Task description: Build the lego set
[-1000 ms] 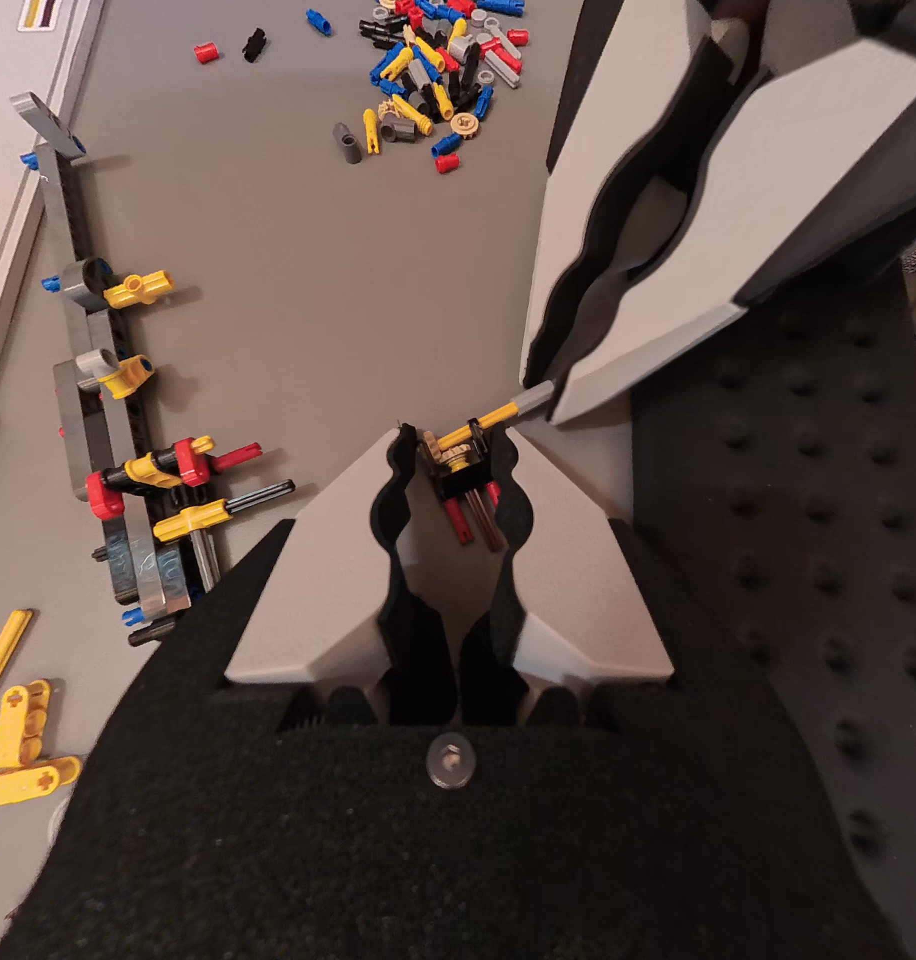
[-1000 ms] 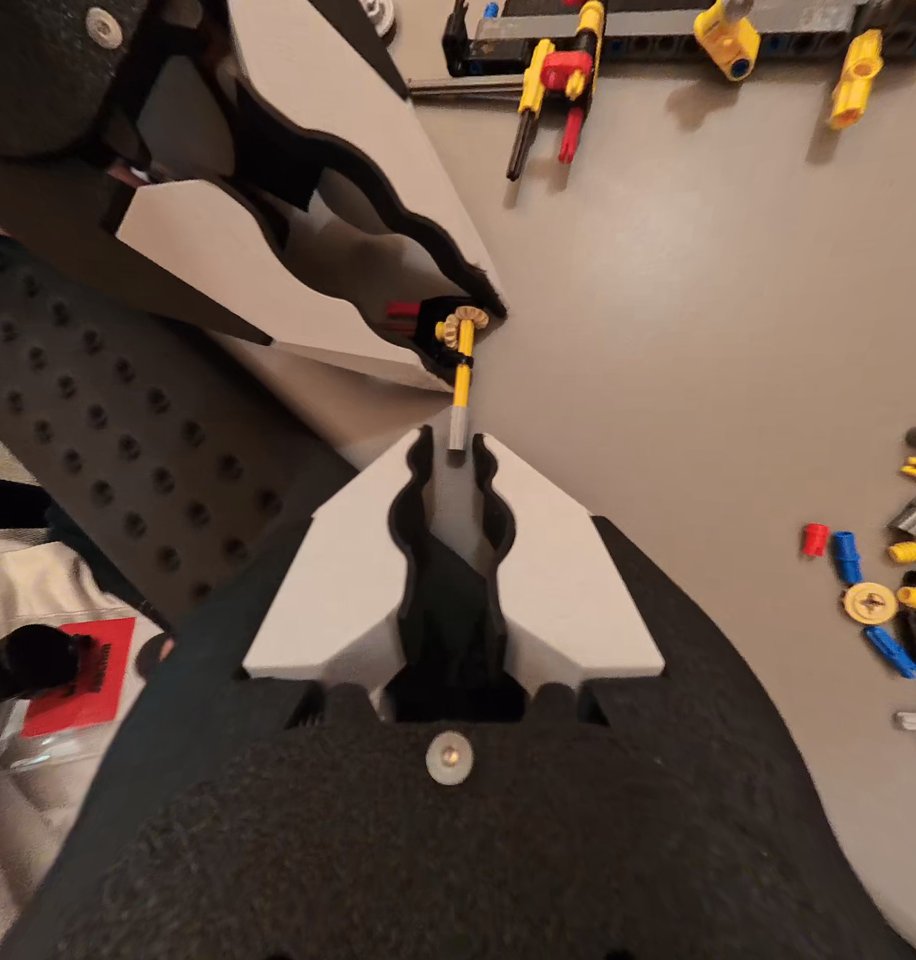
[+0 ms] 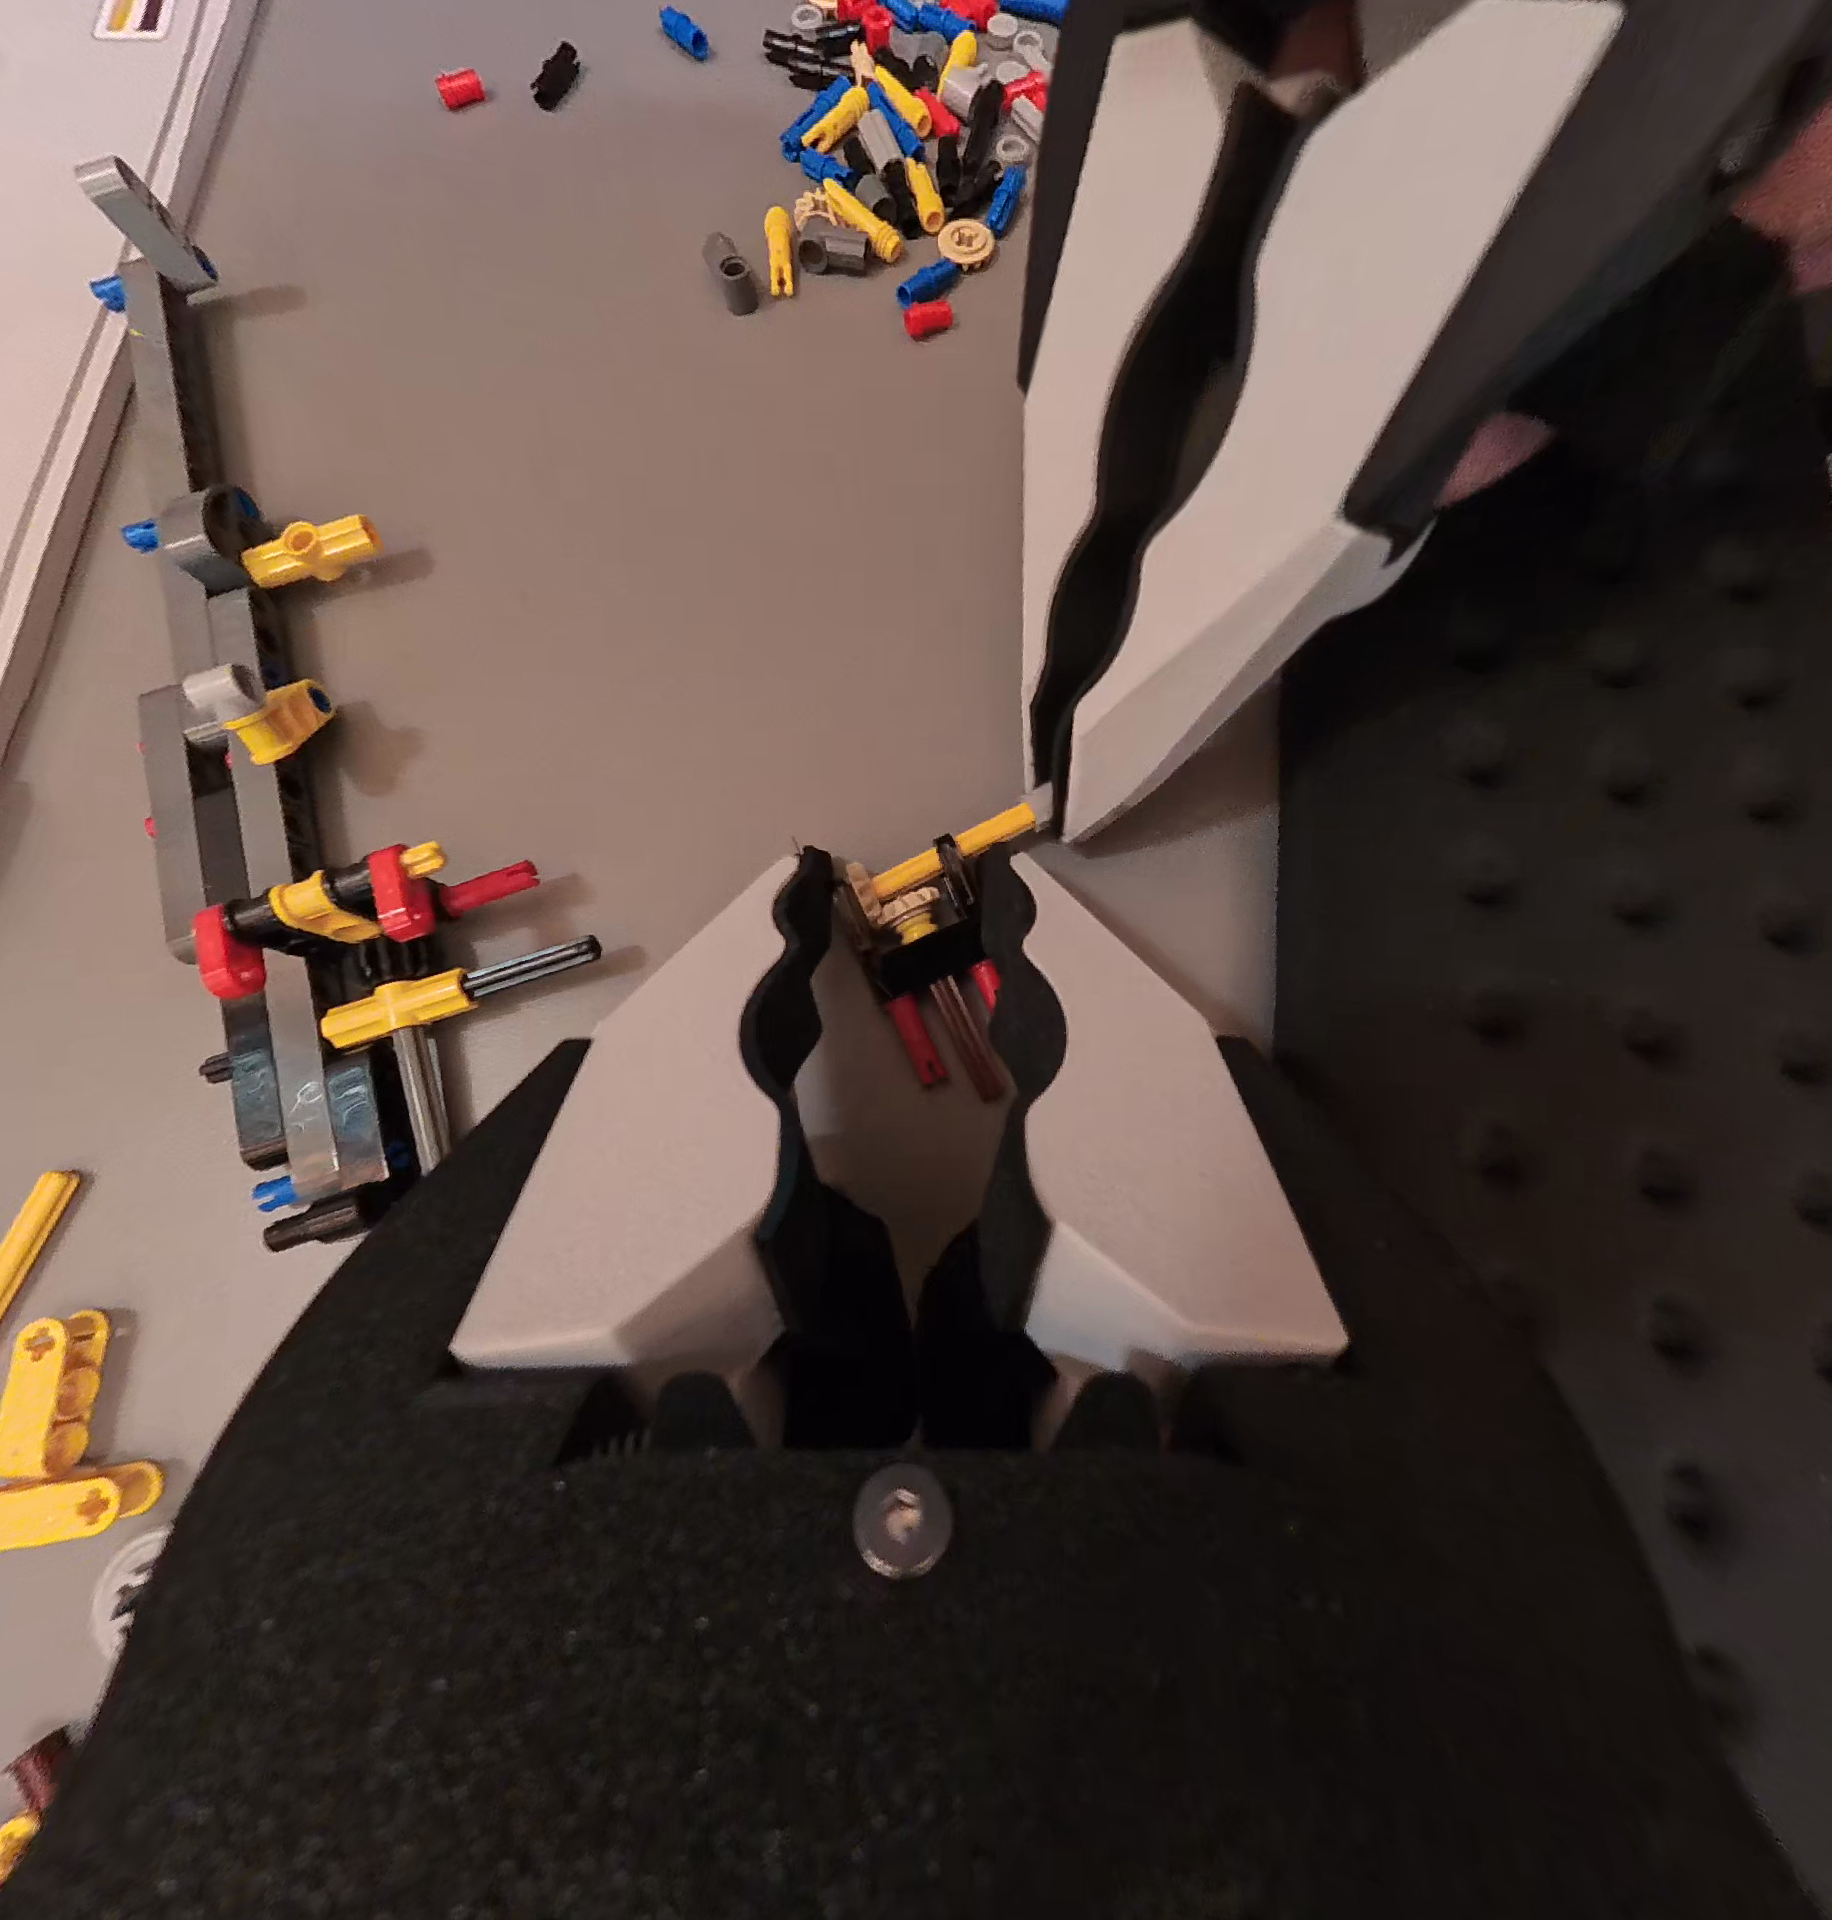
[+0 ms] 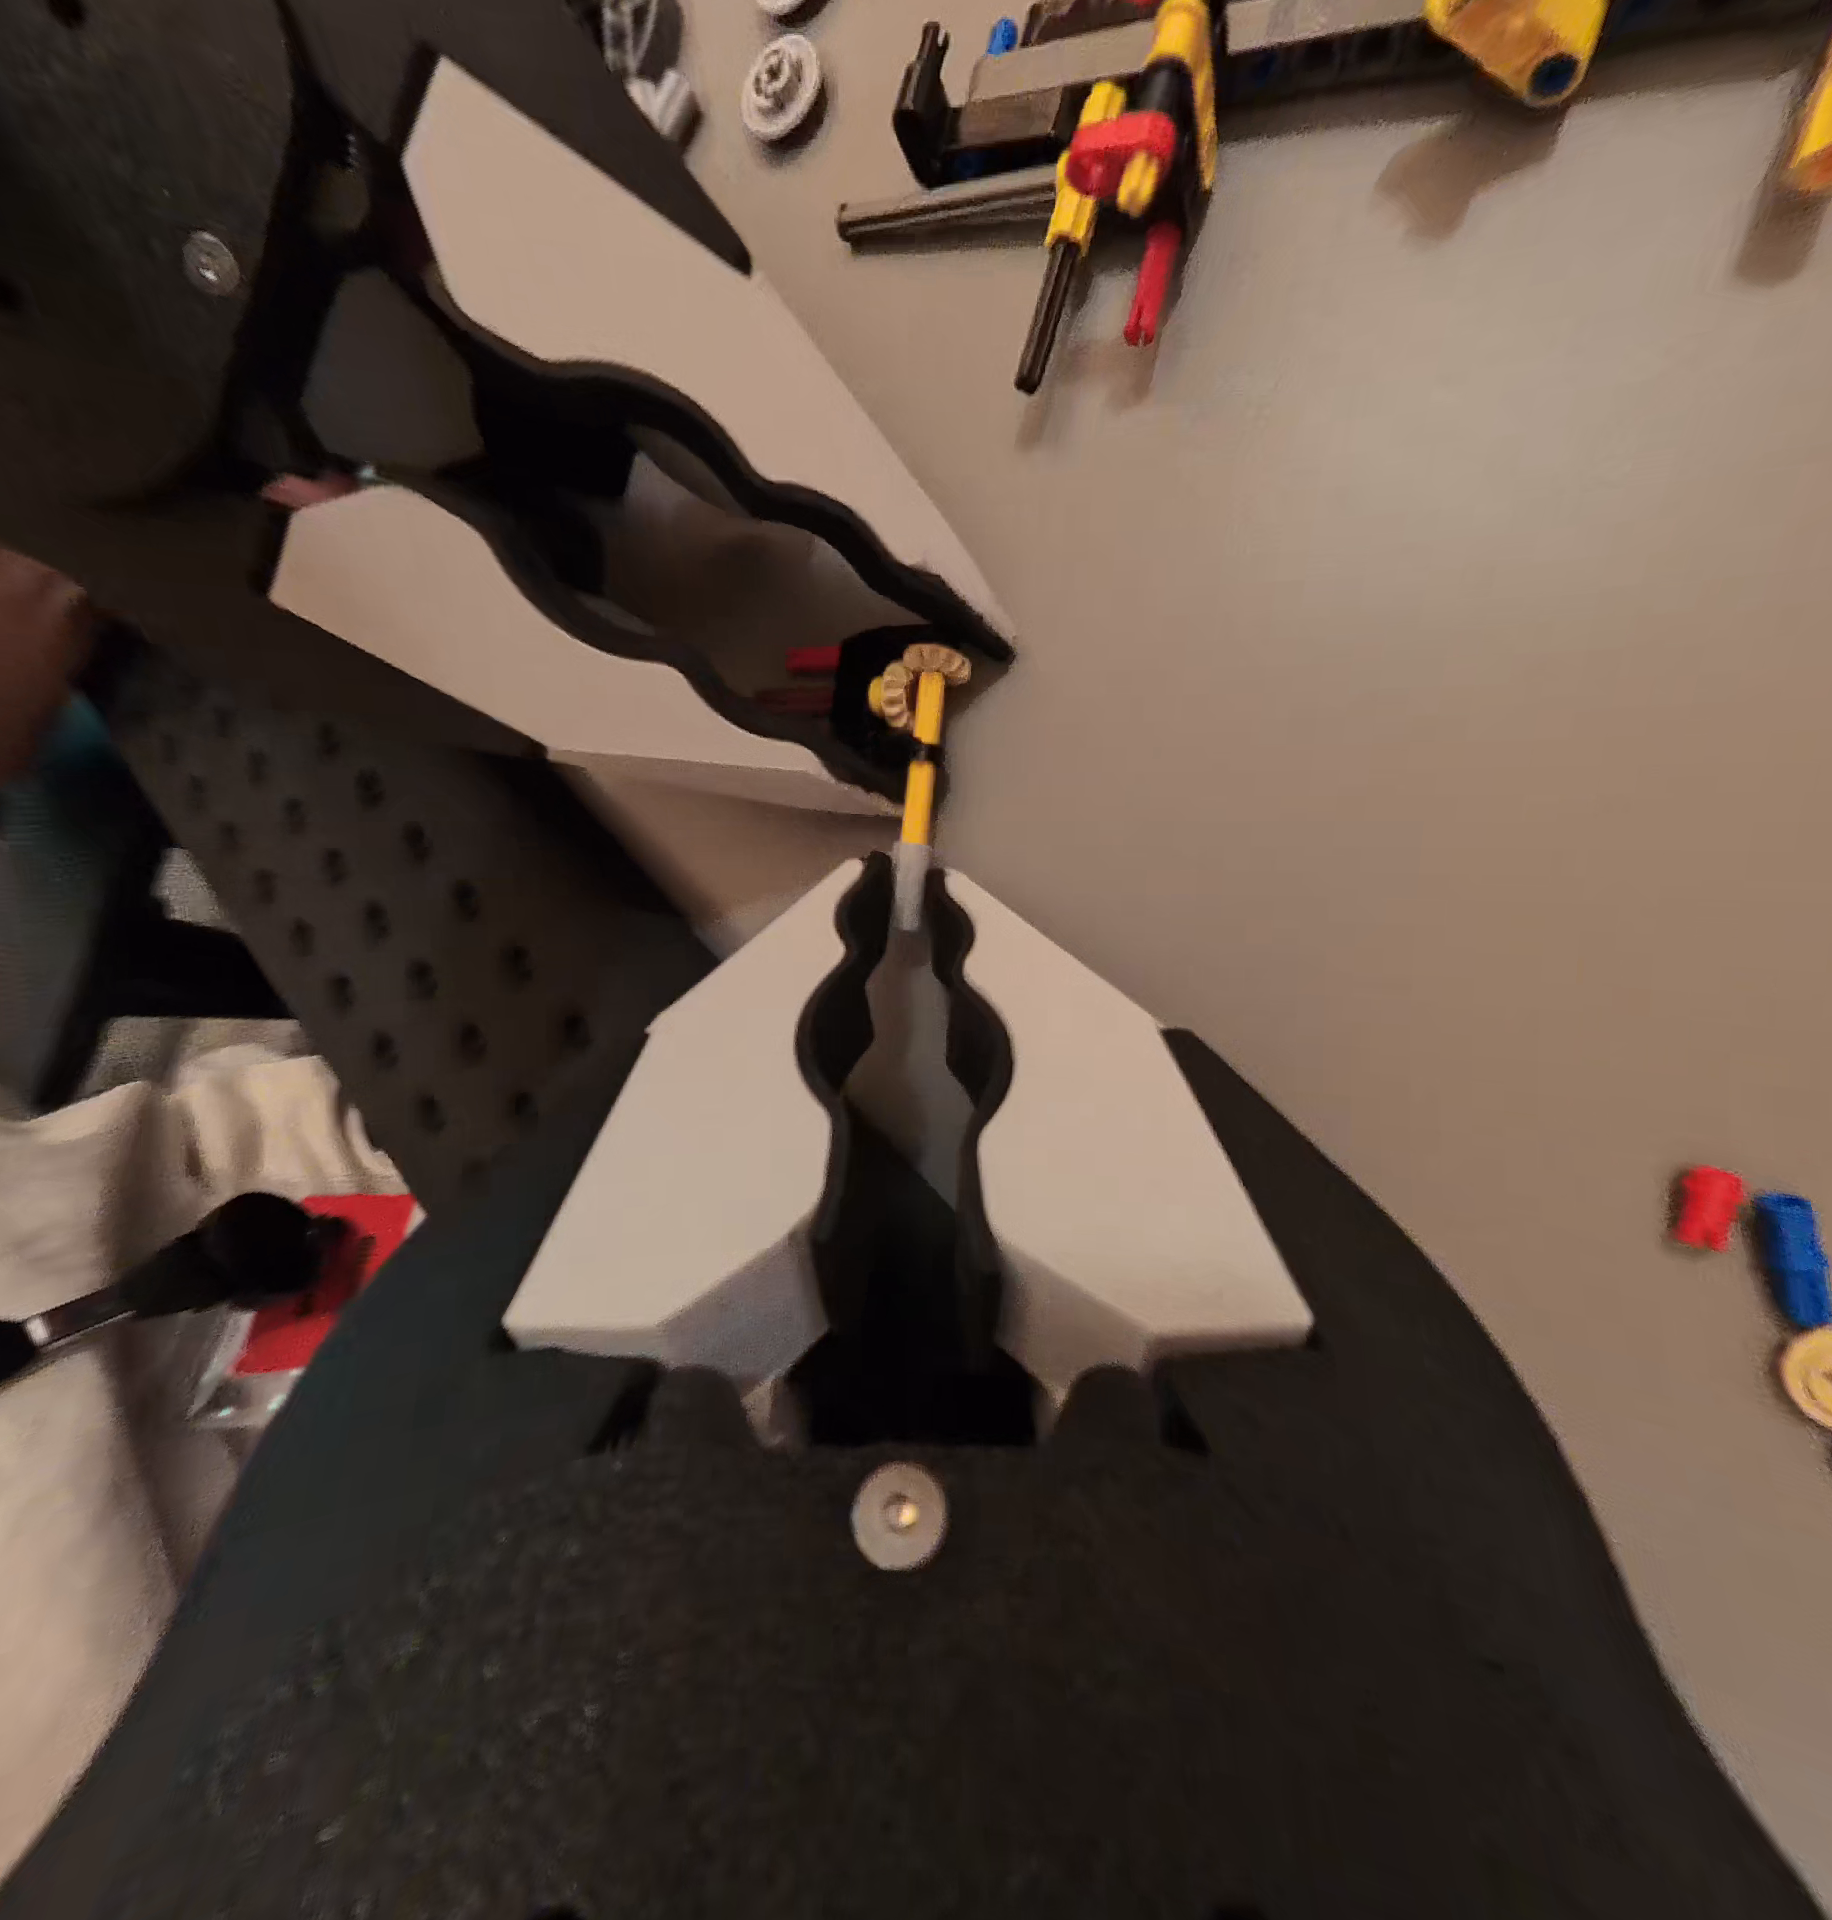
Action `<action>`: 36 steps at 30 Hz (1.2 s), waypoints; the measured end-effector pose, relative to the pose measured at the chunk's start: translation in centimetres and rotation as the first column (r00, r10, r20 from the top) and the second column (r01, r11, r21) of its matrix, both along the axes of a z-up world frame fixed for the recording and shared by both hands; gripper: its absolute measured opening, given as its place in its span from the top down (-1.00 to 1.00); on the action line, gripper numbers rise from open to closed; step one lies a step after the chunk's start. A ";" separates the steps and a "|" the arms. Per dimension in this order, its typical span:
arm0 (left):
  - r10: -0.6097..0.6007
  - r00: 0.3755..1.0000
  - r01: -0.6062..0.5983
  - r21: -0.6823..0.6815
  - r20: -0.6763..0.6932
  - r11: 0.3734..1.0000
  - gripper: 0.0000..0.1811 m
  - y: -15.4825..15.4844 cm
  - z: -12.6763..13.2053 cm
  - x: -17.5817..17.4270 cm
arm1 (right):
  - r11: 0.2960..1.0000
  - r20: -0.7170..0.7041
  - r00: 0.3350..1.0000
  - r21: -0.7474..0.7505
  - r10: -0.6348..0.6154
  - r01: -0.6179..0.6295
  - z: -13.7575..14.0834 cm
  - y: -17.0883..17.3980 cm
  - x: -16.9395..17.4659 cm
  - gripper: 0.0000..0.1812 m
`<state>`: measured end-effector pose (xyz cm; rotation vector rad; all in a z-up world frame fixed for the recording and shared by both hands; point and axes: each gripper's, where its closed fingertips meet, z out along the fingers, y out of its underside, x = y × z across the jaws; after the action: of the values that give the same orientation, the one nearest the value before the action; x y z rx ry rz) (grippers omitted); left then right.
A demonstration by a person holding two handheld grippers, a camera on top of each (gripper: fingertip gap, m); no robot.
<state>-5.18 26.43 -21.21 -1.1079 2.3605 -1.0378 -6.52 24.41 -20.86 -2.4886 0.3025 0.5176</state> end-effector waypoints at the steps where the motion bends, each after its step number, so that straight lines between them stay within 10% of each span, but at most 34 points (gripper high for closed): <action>1: -0.002 1.000 0.002 0.000 0.000 1.000 0.69 0.0 0.0 0.0 | 1.000 -0.029 1.000 0.012 0.012 -0.011 0.0 0.0 0.0 0.93; 10: -0.002 1.000 0.002 -0.012 -0.010 1.000 0.70 0.1 0.0 0.0 | 0.989 0.282 0.959 0.127 0.041 -0.080 0.6 1.1 0.4 0.94; 36: -0.066 0.998 0.066 0.006 0.006 0.998 0.70 -0.4 0.0 -0.6 | 0.976 0.131 0.978 0.122 0.164 -0.180 0.4 2.3 0.4 0.99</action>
<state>-5.77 26.06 -21.22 -1.0289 2.4086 -1.0549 -6.17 26.74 -20.45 -2.4153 0.0036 0.4401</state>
